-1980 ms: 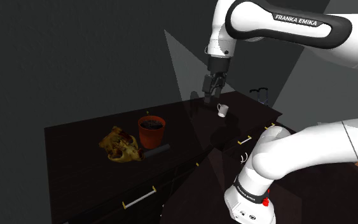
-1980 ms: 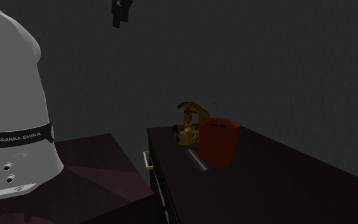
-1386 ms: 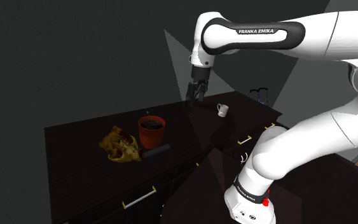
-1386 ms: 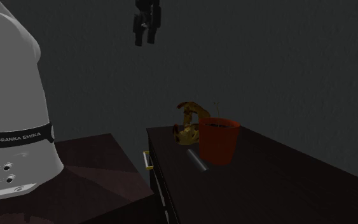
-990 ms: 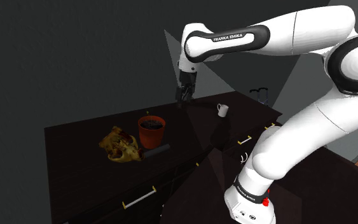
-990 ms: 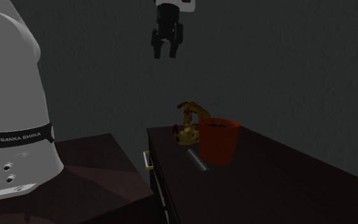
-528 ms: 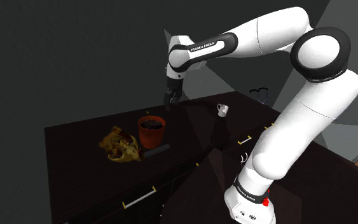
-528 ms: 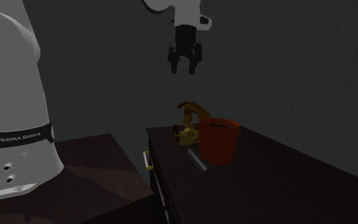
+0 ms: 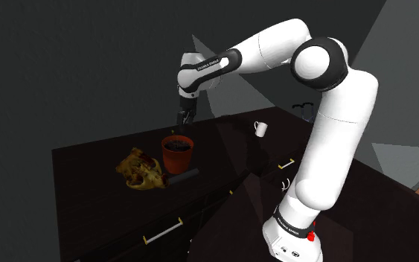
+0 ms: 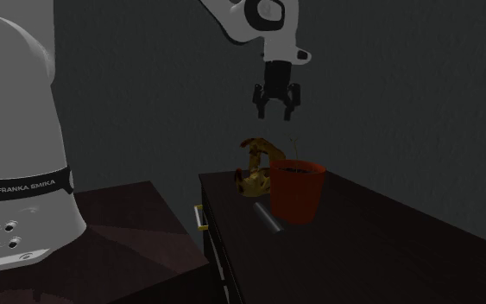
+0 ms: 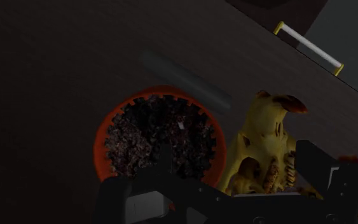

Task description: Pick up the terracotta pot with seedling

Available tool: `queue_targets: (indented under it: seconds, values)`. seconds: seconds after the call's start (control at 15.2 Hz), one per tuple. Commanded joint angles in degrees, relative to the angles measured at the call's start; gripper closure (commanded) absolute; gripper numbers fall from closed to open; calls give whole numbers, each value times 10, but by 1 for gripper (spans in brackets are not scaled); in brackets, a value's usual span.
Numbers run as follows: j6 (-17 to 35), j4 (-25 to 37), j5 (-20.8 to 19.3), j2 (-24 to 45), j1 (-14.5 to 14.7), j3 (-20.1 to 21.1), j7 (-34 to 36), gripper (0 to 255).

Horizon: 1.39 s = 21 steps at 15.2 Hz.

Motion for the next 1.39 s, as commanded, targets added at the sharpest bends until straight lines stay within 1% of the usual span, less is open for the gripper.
queue_targets:
  seconds: [0.0, 0.4, 0.86, 0.99, 1.06, 1.32]
  values:
    - [10, 38, 3, 45, -2, 1, -15, 0]
    - [17, 170, 7, 174, -6, 9, -44, 0]
    - [59, 156, 9, 202, -7, 10, -46, 0]
    - [63, 155, 9, 205, -7, 10, -46, 0]
    - [63, 155, 9, 205, -7, 10, -46, 255]
    - [63, 155, 9, 204, -7, 10, -45, 255]
